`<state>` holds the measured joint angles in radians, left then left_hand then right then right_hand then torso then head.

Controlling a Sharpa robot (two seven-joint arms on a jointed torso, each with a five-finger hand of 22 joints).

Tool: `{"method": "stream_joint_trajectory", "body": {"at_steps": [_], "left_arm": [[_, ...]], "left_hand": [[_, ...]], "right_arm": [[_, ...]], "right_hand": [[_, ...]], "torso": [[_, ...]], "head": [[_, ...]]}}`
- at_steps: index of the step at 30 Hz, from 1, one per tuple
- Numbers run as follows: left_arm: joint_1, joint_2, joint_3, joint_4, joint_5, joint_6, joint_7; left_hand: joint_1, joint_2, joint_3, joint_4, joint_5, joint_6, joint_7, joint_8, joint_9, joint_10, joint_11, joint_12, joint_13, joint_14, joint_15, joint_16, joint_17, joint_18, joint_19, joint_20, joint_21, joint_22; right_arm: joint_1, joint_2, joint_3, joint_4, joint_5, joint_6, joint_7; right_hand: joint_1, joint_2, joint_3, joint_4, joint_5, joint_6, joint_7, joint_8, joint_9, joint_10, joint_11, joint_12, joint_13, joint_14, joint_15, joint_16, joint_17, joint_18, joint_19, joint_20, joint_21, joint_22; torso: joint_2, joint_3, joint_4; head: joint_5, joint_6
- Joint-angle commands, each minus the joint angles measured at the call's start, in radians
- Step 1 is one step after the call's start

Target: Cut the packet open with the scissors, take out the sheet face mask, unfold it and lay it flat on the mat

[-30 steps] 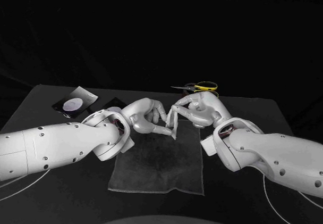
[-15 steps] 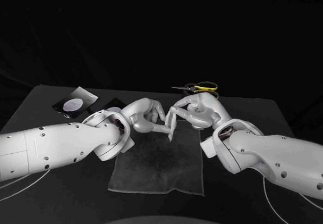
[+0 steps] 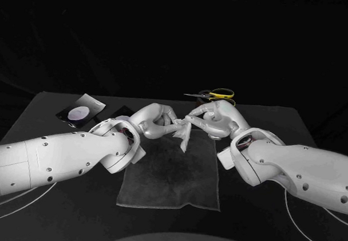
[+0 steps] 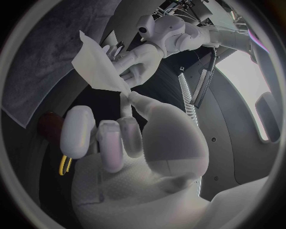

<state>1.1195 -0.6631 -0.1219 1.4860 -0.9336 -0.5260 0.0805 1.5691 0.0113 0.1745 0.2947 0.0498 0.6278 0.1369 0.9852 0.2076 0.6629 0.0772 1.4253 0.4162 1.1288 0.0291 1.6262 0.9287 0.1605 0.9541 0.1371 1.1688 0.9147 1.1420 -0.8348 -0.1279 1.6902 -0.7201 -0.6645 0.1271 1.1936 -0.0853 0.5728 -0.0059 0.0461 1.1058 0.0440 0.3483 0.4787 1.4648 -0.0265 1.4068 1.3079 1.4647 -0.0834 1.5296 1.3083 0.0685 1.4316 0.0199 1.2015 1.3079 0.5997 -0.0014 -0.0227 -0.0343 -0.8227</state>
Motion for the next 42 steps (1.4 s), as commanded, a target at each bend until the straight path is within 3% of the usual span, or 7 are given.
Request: {"method": "stream_joint_trajectory", "body": {"at_steps": [1, 4, 12, 16, 23, 32, 42], "left_arm": [[0.0, -0.001, 0.001, 0.006, 0.052, -0.035, 0.084], [0.0, -0.003, 0.002, 0.008, 0.064, -0.043, 0.107], [0.0, -0.005, 0.002, 0.007, 0.091, -0.051, 0.16], [0.0, -0.005, 0.003, 0.0, 0.096, -0.046, 0.163], [0.007, -0.014, 0.026, -0.016, 0.068, 0.069, 0.085], [0.091, -0.02, 0.051, -0.03, 0.086, 0.398, -0.115], [0.138, 0.009, 0.044, -0.085, 0.209, 0.518, -0.245]], "left_hand": [[-0.018, -0.036, 0.073, -0.001, -0.002, 0.015, 0.002, -0.012, -0.011, 0.0, 0.003, -0.011, -0.004, -0.012, 0.004, 0.002, -0.01, 0.006, -0.011, 0.001, -0.004, -0.008], [-0.052, -0.084, 0.197, -0.004, -0.004, 0.005, 0.012, -0.029, -0.025, 0.001, 0.008, -0.019, -0.006, -0.022, 0.01, 0.003, -0.021, 0.007, -0.021, 0.005, -0.004, -0.016], [-0.023, -0.105, 0.43, -0.044, -0.001, 0.032, 0.004, -0.015, -0.024, 0.019, -0.009, -0.052, -0.021, -0.004, -0.006, 0.0, 0.005, 0.007, -0.016, -0.003, 0.016, -0.006], [-0.089, -0.156, 0.586, -0.085, -0.002, 0.085, -0.006, -0.036, -0.034, 0.051, -0.02, -0.068, -0.022, 0.005, -0.018, -0.004, 0.009, 0.006, -0.016, -0.019, 0.036, 0.001], [-0.131, -0.177, 0.63, -0.131, -0.002, 0.117, -0.008, -0.052, -0.039, 0.069, -0.024, -0.071, -0.018, 0.037, -0.022, -0.006, 0.049, 0.0, 0.006, -0.023, 0.061, 0.026], [-0.171, -0.188, 0.645, -0.166, -0.002, 0.144, -0.015, -0.078, -0.047, 0.093, -0.03, -0.064, -0.001, 0.066, -0.027, -0.004, 0.088, -0.004, 0.017, -0.024, 0.077, 0.043], [-0.209, -0.186, 0.643, -0.191, -0.002, 0.166, -0.019, -0.105, -0.054, 0.183, -0.035, -0.024, 0.109, 0.135, -0.032, -0.006, 0.18, -0.01, 0.042, -0.028, 0.097, 0.067]], "right_arm": [[0.0, 0.001, 0.0, -0.006, -0.012, 0.02, -0.005], [0.0, 0.001, 0.0, -0.01, -0.012, 0.021, -0.006], [-0.001, -0.003, 0.0, -0.016, -0.012, 0.026, -0.006], [-0.001, -0.007, 0.0, -0.022, -0.019, 0.038, -0.005], [0.003, -0.01, 0.0, -0.072, -0.075, 0.093, 0.0], [0.041, 0.011, 0.006, -0.124, -0.13, 0.128, 0.01], [0.06, 0.027, 0.003, -0.143, -0.137, 0.164, -0.002]], "right_hand": [[-0.002, 0.009, 0.097, -0.093, 0.002, 0.008, -0.001, 0.007, 0.064, 0.082, -0.007, 0.006, 0.183, 0.095, -0.008, 0.006, 0.221, 0.006, 0.007, -0.001, 0.003, 0.164], [-0.002, 0.009, 0.097, -0.093, 0.002, 0.008, -0.001, 0.007, 0.064, 0.082, -0.007, 0.006, 0.183, 0.095, -0.008, 0.006, 0.221, 0.006, 0.007, -0.001, 0.003, 0.164], [-0.004, 0.009, 0.097, -0.093, 0.002, 0.008, 0.0, 0.007, 0.065, 0.081, -0.007, 0.005, 0.182, 0.096, -0.008, 0.007, 0.222, 0.005, 0.007, -0.001, 0.005, 0.165], [-0.004, 0.009, 0.097, -0.093, 0.002, 0.008, 0.0, 0.008, 0.065, 0.081, -0.007, 0.005, 0.182, 0.096, -0.008, 0.007, 0.222, 0.006, 0.006, -0.001, 0.003, 0.164], [-0.005, 0.009, 0.097, -0.094, 0.002, 0.007, 0.0, 0.008, 0.065, 0.081, -0.007, 0.005, 0.182, 0.096, -0.008, 0.008, 0.223, 0.005, 0.007, -0.001, 0.005, 0.165], [-0.006, 0.009, 0.097, -0.094, 0.002, 0.007, 0.0, 0.008, 0.066, 0.081, -0.007, 0.005, 0.182, 0.096, -0.007, 0.01, 0.226, 0.005, 0.008, -0.001, 0.008, 0.166], [-0.007, 0.009, 0.097, -0.095, 0.002, 0.006, 0.0, 0.008, 0.066, 0.081, -0.006, 0.001, 0.18, 0.097, -0.007, 0.011, 0.226, 0.004, 0.009, 0.0, 0.012, 0.167]], "torso": [[0.001, 0.0001, -0.0007], [0.0, 0.0001, -0.0002], [0.0, 0.0004, -0.0008], [0.0, 0.0007, -0.001], [-0.001, 0.0017, -0.0009], [0.0, 0.0039, -0.0002], [0.0, 0.0028, 0.0004]], "head": [[0.001, 0.0], [0.0, 0.001], [0.002, 0.0], [0.001, 0.0], [-0.002, 0.002], [-0.001, 0.009], [-0.001, 0.009]]}}
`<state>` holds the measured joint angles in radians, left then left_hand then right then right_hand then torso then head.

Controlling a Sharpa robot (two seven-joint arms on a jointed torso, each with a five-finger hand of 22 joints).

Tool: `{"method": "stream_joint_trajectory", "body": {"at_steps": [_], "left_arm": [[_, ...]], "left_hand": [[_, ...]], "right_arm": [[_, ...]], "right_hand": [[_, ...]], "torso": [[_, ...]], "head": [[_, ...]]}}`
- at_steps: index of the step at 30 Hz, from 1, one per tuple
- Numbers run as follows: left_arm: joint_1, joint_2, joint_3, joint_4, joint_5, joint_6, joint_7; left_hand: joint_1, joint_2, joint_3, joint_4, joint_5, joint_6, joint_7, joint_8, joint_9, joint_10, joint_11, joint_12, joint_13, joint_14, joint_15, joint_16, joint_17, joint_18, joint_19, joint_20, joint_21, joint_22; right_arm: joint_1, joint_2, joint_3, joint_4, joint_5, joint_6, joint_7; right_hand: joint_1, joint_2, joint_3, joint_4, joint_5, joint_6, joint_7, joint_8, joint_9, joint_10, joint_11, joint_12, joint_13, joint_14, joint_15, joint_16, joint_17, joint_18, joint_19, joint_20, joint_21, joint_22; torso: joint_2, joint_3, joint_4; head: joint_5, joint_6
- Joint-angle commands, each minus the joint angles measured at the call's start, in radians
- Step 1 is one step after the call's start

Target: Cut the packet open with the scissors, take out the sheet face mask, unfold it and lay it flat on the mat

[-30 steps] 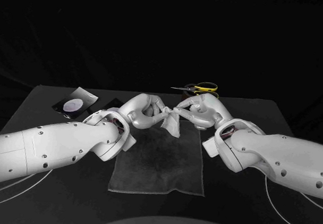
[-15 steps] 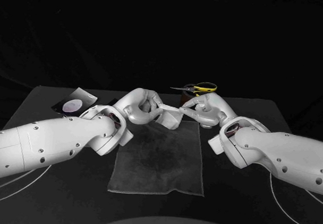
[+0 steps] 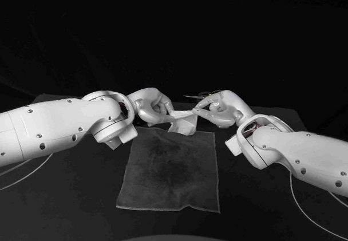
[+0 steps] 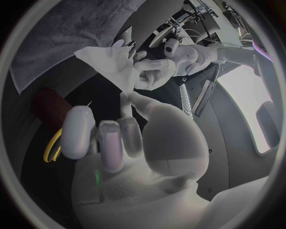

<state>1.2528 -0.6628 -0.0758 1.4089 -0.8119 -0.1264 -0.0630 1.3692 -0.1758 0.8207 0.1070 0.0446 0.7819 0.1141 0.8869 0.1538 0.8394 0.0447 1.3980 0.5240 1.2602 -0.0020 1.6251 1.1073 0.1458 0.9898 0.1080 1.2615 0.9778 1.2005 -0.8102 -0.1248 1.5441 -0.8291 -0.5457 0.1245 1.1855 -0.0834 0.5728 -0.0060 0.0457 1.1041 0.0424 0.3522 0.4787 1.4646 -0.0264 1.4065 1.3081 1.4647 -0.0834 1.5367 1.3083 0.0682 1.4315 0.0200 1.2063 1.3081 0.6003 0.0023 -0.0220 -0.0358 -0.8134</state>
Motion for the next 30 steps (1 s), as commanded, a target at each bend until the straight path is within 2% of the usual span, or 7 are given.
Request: {"method": "stream_joint_trajectory", "body": {"at_steps": [1, 6, 12, 14, 18, 20, 30], "left_arm": [[0.006, 0.011, -0.003, -0.01, 0.095, 0.125, -0.109], [0.017, 0.025, -0.014, -0.037, 0.131, 0.165, -0.148], [0.02, 0.017, -0.017, -0.059, 0.204, 0.191, -0.159], [0.019, 0.012, -0.014, -0.056, 0.222, 0.194, -0.155], [0.013, 0.011, -0.003, -0.062, 0.24, 0.195, -0.143], [0.012, 0.011, 0.0, -0.061, 0.247, 0.2, -0.137], [0.009, 0.003, 0.005, -0.061, 0.218, 0.175, -0.086]], "left_hand": [[-0.014, 0.001, -0.006, -0.001, 0.003, 0.013, 0.003, -0.007, 0.0, 0.006, -0.003, 0.003, 0.001, 0.004, 0.0, -0.005, 0.002, 0.005, 0.006, 0.001, 0.004, 0.004], [-0.04, 0.006, -0.02, 0.006, 0.003, 0.02, -0.004, -0.009, 0.002, 0.021, -0.006, 0.008, 0.016, 0.011, -0.002, -0.006, 0.011, 0.004, 0.007, 0.001, 0.004, 0.003], [-0.05, 0.012, -0.026, 0.008, 0.003, 0.022, -0.008, -0.011, 0.003, 0.041, -0.01, 0.013, 0.039, 0.018, -0.005, -0.007, 0.02, 0.004, 0.01, 0.0, 0.004, 0.004], [-0.059, 0.013, -0.03, 0.011, 0.003, 0.021, -0.01, -0.013, 0.004, 0.02, -0.01, 0.005, 0.011, 0.007, -0.005, -0.006, 0.003, 0.005, 0.006, -0.001, 0.001, -0.001], [-0.055, 0.016, -0.028, 0.005, 0.003, 0.02, -0.011, -0.015, 0.004, 0.037, -0.012, 0.009, 0.037, 0.016, -0.007, -0.008, 0.018, 0.003, 0.012, -0.002, 0.003, 0.003], [-0.056, 0.016, -0.028, 0.005, 0.003, 0.02, -0.011, -0.015, 0.004, 0.022, -0.012, 0.006, 0.016, 0.008, -0.007, -0.007, 0.006, 0.005, 0.007, -0.002, 0.0, -0.002], [-0.052, 0.026, -0.022, -0.008, 0.003, 0.006, -0.006, -0.029, 0.001, -0.024, -0.011, -0.014, -0.033, -0.021, -0.007, -0.006, -0.034, 0.011, -0.016, -0.005, -0.015, -0.03]], "right_arm": [[0.001, 0.002, 0.0, 0.008, -0.028, 0.046, 0.002], [0.01, 0.009, -0.001, -0.002, -0.025, 0.059, -0.005], [0.016, 0.017, -0.005, -0.027, -0.021, 0.095, -0.025], [0.017, 0.02, -0.007, -0.03, -0.024, 0.109, -0.031], [0.017, 0.026, -0.01, -0.036, -0.028, 0.151, -0.051], [0.017, 0.029, -0.012, -0.034, -0.032, 0.166, -0.06], [0.011, 0.024, -0.014, -0.035, -0.024, 0.186, -0.087]], "right_hand": [[0.002, 0.007, 0.097, -0.095, 0.003, 0.007, 0.002, 0.004, 0.066, 0.081, -0.007, 0.001, 0.18, 0.097, -0.007, 0.003, 0.226, 0.005, 0.008, -0.001, 0.004, 0.165], [0.001, 0.007, 0.098, -0.095, 0.003, 0.007, 0.002, 0.004, 0.066, 0.081, -0.006, 0.0, 0.179, 0.097, -0.007, 0.004, 0.227, 0.004, 0.009, -0.001, 0.006, 0.166], [0.001, 0.007, 0.097, -0.095, 0.003, 0.007, 0.002, 0.005, 0.067, 0.081, -0.006, 0.001, 0.18, 0.097, -0.007, 0.004, 0.228, 0.004, 0.009, 0.0, 0.007, 0.166], [0.0, 0.007, 0.097, -0.094, 0.003, 0.007, 0.002, 0.005, 0.067, 0.081, -0.006, 0.0, 0.179, 0.097, -0.007, 0.005, 0.228, 0.004, 0.009, 0.0, 0.008, 0.167], [0.0, 0.008, 0.097, -0.094, 0.003, 0.006, 0.002, 0.005, 0.067, 0.08, -0.006, -0.001, 0.179, 0.097, -0.007, 0.005, 0.228, 0.004, 0.008, 0.0, 0.005, 0.166], [-0.001, 0.008, 0.097, -0.094, 0.003, 0.006, 0.002, 0.005, 0.067, 0.08, -0.006, -0.002, 0.178, 0.097, -0.007, 0.005, 0.228, 0.004, 0.009, 0.0, 0.006, 0.166], [-0.001, 0.008, 0.097, -0.094, 0.003, 0.006, 0.002, 0.005, 0.067, 0.08, -0.006, -0.003, 0.178, 0.097, -0.007, 0.005, 0.229, 0.004, 0.008, 0.0, 0.005, 0.166]], "torso": [[0.0, -0.0007, -0.0006], [-0.003, -0.0026, -0.001], [-0.004, -0.0028, -0.0003], [-0.002, -0.0029, -0.0004], [-0.002, -0.0049, 0.0004], [-0.003, -0.0047, -0.0011], [0.001, -0.0032, -0.0011]], "head": [[0.0, -0.001], [0.0, 0.009], [0.0, 0.005], [-0.001, 0.003], [-0.002, 0.003], [-0.003, 0.002], [-0.002, 0.005]]}}
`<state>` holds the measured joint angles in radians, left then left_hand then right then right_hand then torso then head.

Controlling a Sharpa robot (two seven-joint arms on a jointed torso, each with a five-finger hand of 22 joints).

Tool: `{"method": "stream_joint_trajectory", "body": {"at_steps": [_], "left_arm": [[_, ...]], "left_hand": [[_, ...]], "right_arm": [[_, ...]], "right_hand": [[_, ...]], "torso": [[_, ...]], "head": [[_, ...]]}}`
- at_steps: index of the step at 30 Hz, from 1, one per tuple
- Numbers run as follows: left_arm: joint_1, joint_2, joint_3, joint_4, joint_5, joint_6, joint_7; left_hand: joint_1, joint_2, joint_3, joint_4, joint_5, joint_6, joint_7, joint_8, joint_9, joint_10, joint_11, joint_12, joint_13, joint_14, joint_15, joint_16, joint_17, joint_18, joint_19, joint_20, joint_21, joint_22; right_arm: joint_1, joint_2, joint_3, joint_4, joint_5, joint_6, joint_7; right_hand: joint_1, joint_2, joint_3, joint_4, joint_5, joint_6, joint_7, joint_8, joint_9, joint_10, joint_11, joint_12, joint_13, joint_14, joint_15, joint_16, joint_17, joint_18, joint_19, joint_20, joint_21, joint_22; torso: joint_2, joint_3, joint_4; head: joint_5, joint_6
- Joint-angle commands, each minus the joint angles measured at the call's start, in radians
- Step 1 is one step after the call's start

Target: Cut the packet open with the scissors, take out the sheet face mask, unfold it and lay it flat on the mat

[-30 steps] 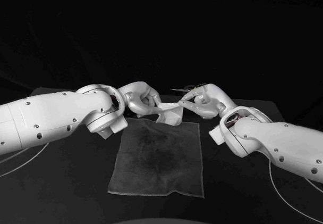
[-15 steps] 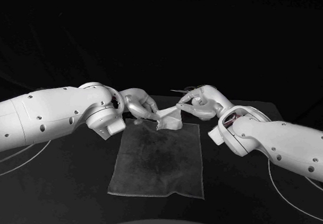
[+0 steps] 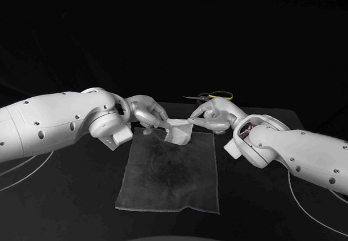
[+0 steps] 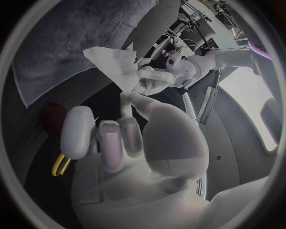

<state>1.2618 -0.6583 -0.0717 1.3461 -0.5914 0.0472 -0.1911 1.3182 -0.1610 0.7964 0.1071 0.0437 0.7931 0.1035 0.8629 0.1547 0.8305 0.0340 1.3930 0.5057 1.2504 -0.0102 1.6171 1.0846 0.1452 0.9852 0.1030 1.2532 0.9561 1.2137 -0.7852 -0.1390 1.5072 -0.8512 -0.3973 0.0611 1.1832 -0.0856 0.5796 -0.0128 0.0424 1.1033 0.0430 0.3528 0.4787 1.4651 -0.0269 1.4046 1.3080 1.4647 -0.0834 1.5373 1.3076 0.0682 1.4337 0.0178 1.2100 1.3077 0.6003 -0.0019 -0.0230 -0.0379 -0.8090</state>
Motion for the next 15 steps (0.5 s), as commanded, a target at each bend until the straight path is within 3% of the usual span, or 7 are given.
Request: {"method": "stream_joint_trajectory", "body": {"at_steps": [1, 6, 15], "left_arm": [[0.0, -0.001, 0.001, 0.001, -0.006, -0.002, 0.048], [0.0, 0.002, 0.001, 0.002, -0.052, -0.042, 0.085], [-0.004, 0.016, -0.004, -0.024, -0.146, -0.093, 0.106]], "left_hand": [[-0.001, 0.012, 0.003, -0.009, 0.004, -0.006, 0.006, -0.005, 0.001, -0.024, 0.001, -0.013, -0.026, -0.018, 0.001, 0.003, -0.022, 0.013, -0.017, 0.0, -0.01, -0.014], [0.006, 0.018, 0.012, -0.021, 0.004, -0.011, 0.011, -0.014, 0.0, -0.072, 0.005, -0.036, -0.079, -0.049, 0.004, 0.0, -0.063, 0.016, -0.032, -0.001, -0.022, -0.033], [0.016, 0.017, 0.025, -0.039, 0.004, -0.013, 0.017, -0.023, -0.001, -0.084, 0.01, -0.052, -0.083, -0.082, 0.007, -0.004, -0.105, 0.021, -0.051, 0.0, -0.035, -0.056]], "right_arm": [[-0.003, -0.001, 0.0, 0.002, 0.002, 0.039, -0.023], [-0.006, -0.003, 0.0, 0.013, 0.026, 0.037, -0.016], [-0.01, -0.018, 0.0, 0.041, 0.088, 0.024, 0.009]], "right_hand": [[0.001, 0.01, 0.09, -0.087, 0.006, 0.006, 0.002, 0.004, 0.067, 0.08, -0.005, -0.001, 0.178, 0.097, -0.007, 0.005, 0.229, 0.004, 0.006, 0.002, 0.002, 0.166], [-0.001, 0.011, 0.09, -0.086, 0.006, 0.006, 0.002, 0.005, 0.068, 0.079, -0.005, -0.003, 0.177, 0.097, -0.007, 0.003, 0.227, 0.005, 0.004, 0.002, -0.003, 0.165], [-0.001, 0.013, 0.09, -0.086, 0.006, 0.005, 0.002, 0.005, 0.068, 0.079, -0.005, -0.005, 0.176, 0.097, -0.006, 0.004, 0.228, 0.005, 0.004, 0.002, -0.003, 0.165]], "torso": [[0.001, 0.0011, 0.0002], [0.001, 0.0013, 0.0004], [0.001, 0.0013, -0.0015]], "head": [[0.002, -0.001], [0.002, -0.002], [0.002, -0.007]]}}
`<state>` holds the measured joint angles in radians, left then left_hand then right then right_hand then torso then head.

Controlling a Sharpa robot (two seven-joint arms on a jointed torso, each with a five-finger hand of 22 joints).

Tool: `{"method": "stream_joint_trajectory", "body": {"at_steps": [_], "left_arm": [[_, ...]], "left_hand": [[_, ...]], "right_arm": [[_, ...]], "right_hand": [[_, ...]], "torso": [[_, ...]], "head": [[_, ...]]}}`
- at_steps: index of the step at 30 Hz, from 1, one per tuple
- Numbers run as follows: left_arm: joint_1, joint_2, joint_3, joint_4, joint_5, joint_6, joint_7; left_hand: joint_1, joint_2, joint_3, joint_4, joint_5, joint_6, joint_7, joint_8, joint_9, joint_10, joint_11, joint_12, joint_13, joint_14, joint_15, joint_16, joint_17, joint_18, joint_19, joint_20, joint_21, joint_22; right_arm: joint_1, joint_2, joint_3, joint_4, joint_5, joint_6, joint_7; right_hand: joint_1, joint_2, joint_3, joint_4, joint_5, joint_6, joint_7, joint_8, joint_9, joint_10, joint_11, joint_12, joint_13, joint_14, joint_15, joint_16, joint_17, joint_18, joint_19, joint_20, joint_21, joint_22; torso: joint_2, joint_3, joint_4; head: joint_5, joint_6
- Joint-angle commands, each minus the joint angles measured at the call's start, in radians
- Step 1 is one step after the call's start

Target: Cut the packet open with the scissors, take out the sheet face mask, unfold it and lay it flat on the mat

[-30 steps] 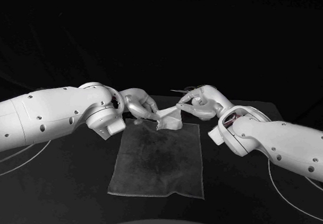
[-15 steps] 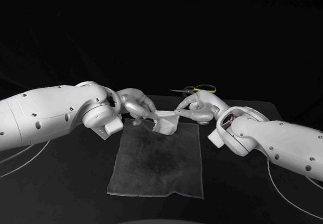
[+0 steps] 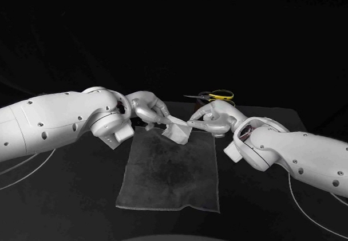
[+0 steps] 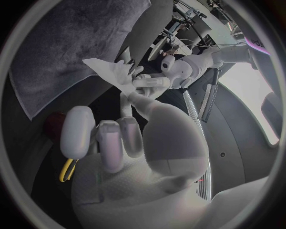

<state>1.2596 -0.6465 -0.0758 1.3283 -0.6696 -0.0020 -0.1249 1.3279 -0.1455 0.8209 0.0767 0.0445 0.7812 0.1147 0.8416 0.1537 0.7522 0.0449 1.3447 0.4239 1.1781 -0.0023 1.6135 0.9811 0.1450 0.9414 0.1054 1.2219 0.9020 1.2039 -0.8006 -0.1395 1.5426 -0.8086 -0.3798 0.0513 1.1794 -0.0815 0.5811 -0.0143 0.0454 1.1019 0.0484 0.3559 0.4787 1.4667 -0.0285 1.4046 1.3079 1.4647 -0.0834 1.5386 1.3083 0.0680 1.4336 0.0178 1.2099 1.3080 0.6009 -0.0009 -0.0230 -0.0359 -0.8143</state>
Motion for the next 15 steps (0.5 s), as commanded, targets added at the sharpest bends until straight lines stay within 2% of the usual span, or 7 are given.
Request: {"method": "stream_joint_trajectory", "body": {"at_steps": [1, 9, 12, 15], "left_arm": [[-0.003, 0.005, -0.001, -0.009, -0.071, -0.048, 0.041], [-0.007, 0.011, -0.002, -0.017, -0.077, -0.065, 0.048], [-0.008, 0.013, -0.004, -0.019, -0.078, -0.06, 0.046], [-0.009, 0.014, -0.007, -0.02, -0.078, -0.052, 0.044]], "left_hand": [[0.006, 0.002, 0.001, -0.009, 0.003, -0.001, 0.006, -0.002, 0.0, -0.006, -0.001, -0.004, -0.002, -0.009, 0.0, 0.0, -0.001, 0.021, -0.007, -0.002, -0.004, -0.002], [0.006, 0.002, 0.001, -0.009, 0.003, -0.001, 0.006, -0.002, 0.0, -0.006, -0.001, -0.004, -0.002, -0.009, 0.0, 0.0, -0.001, 0.021, -0.007, -0.002, -0.004, -0.002], [0.005, -0.003, 0.003, -0.014, 0.003, -0.004, 0.01, -0.008, -0.002, -0.014, 0.003, -0.018, -0.007, -0.029, 0.002, -0.003, -0.027, 0.025, -0.027, -0.001, -0.016, -0.023], [0.007, -0.014, 0.005, -0.027, 0.003, -0.026, 0.02, -0.034, -0.01, -0.028, 0.011, -0.047, -0.019, -0.074, 0.009, -0.008, -0.087, 0.034, -0.068, 0.003, -0.042, -0.065]], "right_arm": [[-0.001, -0.005, 0.001, 0.007, 0.051, 0.007, 0.02], [-0.002, -0.008, 0.001, 0.017, 0.071, 0.012, 0.025], [-0.002, -0.009, 0.001, 0.023, 0.085, -0.003, 0.033], [-0.002, -0.011, 0.002, 0.027, 0.109, -0.019, 0.041]], "right_hand": [[0.002, 0.01, 0.088, -0.084, 0.003, 0.006, -0.003, 0.002, 0.069, 0.077, -0.003, -0.005, 0.176, 0.097, -0.006, 0.002, 0.227, 0.005, 0.004, 0.002, -0.002, 0.165], [0.002, 0.01, 0.088, -0.084, 0.003, 0.006, -0.003, 0.002, 0.069, 0.077, -0.003, -0.005, 0.176, 0.097, -0.006, 0.002, 0.227, 0.005, 0.004, 0.002, -0.002, 0.165], [0.001, 0.011, 0.088, -0.083, 0.003, 0.005, -0.003, 0.002, 0.069, 0.077, -0.003, -0.006, 0.176, 0.097, -0.006, 0.002, 0.227, 0.006, 0.003, 0.002, -0.005, 0.164], [0.001, 0.011, 0.088, -0.083, 0.003, 0.005, -0.003, 0.002, 0.069, 0.077, -0.003, -0.006, 0.176, 0.097, -0.006, 0.002, 0.227, 0.006, 0.003, 0.002, -0.005, 0.164]], "torso": [[0.0, 0.0004, -0.0016], [-0.001, -0.0006, 0.0002], [-0.001, -0.0005, 0.0007], [-0.001, -0.0009, 0.0007]], "head": [[-0.001, -0.001], [-0.002, 0.0], [-0.002, 0.0], [-0.002, 0.002]]}}
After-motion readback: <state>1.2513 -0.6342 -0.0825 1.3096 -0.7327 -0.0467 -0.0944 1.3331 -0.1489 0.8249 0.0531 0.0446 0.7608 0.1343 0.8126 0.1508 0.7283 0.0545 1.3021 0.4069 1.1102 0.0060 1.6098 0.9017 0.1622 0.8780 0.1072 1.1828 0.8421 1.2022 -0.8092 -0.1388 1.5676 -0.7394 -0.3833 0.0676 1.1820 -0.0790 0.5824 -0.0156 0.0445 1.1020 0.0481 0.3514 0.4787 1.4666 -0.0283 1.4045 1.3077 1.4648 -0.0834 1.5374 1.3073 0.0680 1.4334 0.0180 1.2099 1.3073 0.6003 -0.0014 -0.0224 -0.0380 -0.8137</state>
